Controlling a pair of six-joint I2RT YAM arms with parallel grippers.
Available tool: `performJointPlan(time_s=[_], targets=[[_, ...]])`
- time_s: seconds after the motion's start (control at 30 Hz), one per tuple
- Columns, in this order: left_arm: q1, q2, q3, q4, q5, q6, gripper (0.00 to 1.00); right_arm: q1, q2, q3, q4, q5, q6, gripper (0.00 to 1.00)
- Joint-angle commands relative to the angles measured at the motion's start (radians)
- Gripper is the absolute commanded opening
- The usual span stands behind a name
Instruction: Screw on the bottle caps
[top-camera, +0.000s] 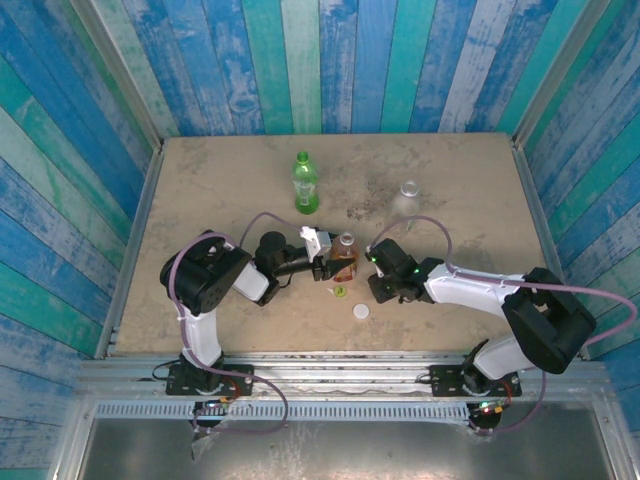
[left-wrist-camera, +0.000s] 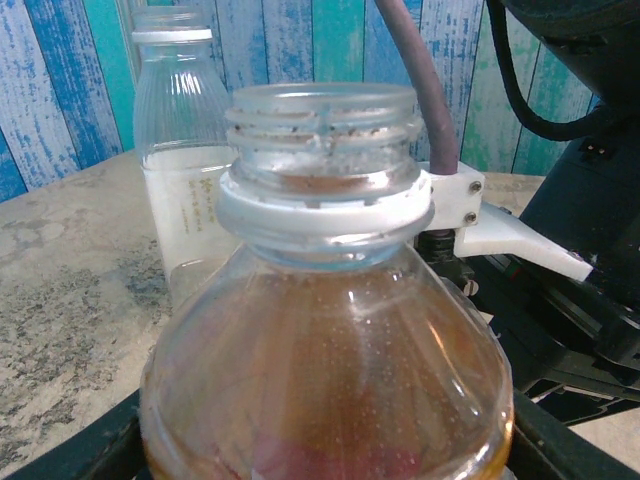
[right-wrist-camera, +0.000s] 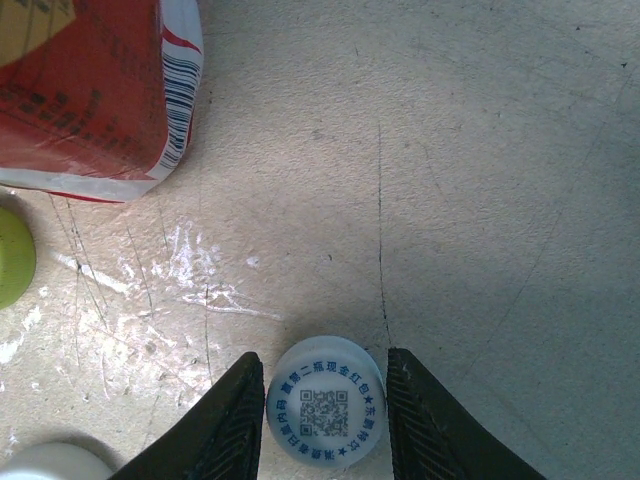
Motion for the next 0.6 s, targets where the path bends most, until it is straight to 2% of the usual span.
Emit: performJointPlan(time_s=[0.0, 0.57], targets=[[0.004, 0.009, -0.003, -0.113, -0.023, 0.033, 0.59, 0.004, 0.011, 0.010, -0.013, 0.001, -0.003, 0.37], [0.005, 0.004, -0.003, -0.123, -0.025, 0.031, 0.59, 0.004, 0.011, -0.001, -0.009, -0.001, -0.003, 0.39]])
